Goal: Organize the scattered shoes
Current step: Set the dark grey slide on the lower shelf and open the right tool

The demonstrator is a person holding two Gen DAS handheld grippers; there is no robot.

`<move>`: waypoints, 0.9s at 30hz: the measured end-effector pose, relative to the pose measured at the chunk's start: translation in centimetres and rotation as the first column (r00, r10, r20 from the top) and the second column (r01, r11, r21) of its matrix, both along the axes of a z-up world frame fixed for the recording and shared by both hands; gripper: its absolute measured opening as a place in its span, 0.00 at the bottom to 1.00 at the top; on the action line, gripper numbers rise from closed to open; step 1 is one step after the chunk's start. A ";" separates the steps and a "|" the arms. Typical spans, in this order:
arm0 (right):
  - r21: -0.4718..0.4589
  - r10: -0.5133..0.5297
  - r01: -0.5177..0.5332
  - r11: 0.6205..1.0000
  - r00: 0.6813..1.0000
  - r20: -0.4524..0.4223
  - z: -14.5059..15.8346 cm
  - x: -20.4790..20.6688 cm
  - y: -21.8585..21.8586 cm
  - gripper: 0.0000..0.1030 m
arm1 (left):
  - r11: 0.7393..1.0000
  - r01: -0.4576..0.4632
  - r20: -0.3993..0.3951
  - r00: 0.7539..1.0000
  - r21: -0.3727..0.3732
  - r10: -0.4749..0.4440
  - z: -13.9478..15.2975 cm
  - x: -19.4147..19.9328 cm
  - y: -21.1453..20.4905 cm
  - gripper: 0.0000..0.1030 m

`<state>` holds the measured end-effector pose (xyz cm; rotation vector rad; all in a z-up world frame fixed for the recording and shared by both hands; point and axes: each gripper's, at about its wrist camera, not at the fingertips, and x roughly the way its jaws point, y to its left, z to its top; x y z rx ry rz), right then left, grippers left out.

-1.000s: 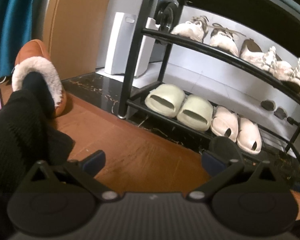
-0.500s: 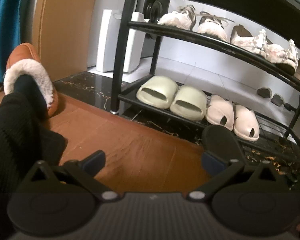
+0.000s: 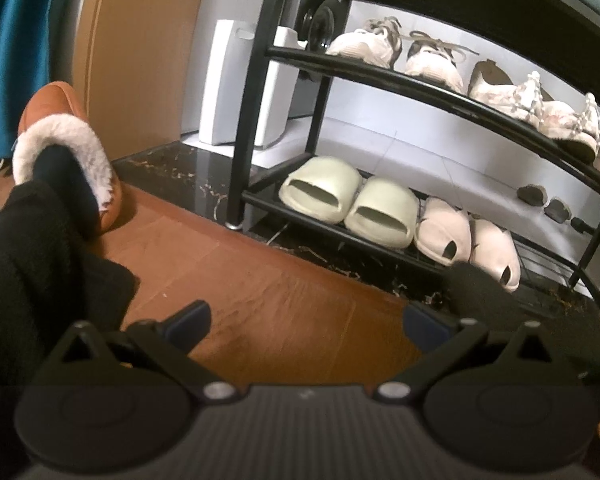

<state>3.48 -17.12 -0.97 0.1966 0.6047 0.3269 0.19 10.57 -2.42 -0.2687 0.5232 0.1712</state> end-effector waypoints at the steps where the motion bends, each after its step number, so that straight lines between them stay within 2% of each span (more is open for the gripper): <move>1: 0.020 -0.052 0.052 0.998 0.999 0.013 0.5 -0.6 -1.0 0.95 | 1.000 0.007 -0.002 1.000 0.001 -0.007 0.0 0.1 -0.2 0.99; 5: 0.000 -0.188 0.189 0.982 0.976 0.113 1.8 -1.9 -3.7 0.95 | 0.999 0.039 -0.001 0.999 0.004 -0.039 0.0 0.3 -1.3 0.99; 9: -0.050 -0.288 0.299 0.953 0.944 0.159 1.9 0.0 -5.7 0.95 | 0.999 0.027 -0.030 0.999 0.018 -0.027 0.3 0.9 -3.6 0.99; 11: -0.111 -0.316 0.338 0.935 0.932 0.180 1.3 2.4 -6.6 0.95 | 0.997 0.062 -0.022 0.998 0.046 -0.061 0.5 1.3 -5.4 0.99; 14: -0.191 -0.289 0.342 0.920 0.922 0.258 0.5 6.1 -7.2 0.95 | 0.991 0.118 0.014 0.993 0.060 -0.119 0.6 2.4 -7.3 0.99; 17: -0.203 -0.318 0.371 0.906 0.914 0.251 -0.1 10.8 -8.4 0.95 | 0.978 0.208 0.018 0.978 0.018 -0.208 -0.1 4.3 -8.5 0.99; 20: -0.210 -0.392 0.438 0.874 0.892 0.227 -0.8 15.1 -9.3 0.95 | 0.979 0.202 -0.013 0.979 0.004 -0.202 -1.4 5.2 -9.6 0.99; 23: -0.284 -0.358 0.410 0.867 0.908 0.219 -1.9 18.0 -8.7 0.95 | 0.981 0.194 -0.045 0.980 -0.027 -0.195 -2.6 5.6 -10.6 0.99; 27: -0.320 -0.306 0.365 0.874 0.926 0.219 -3.3 21.0 -8.2 0.96 | 0.966 0.256 -0.046 0.965 -0.019 -0.257 -3.5 5.8 -10.9 0.99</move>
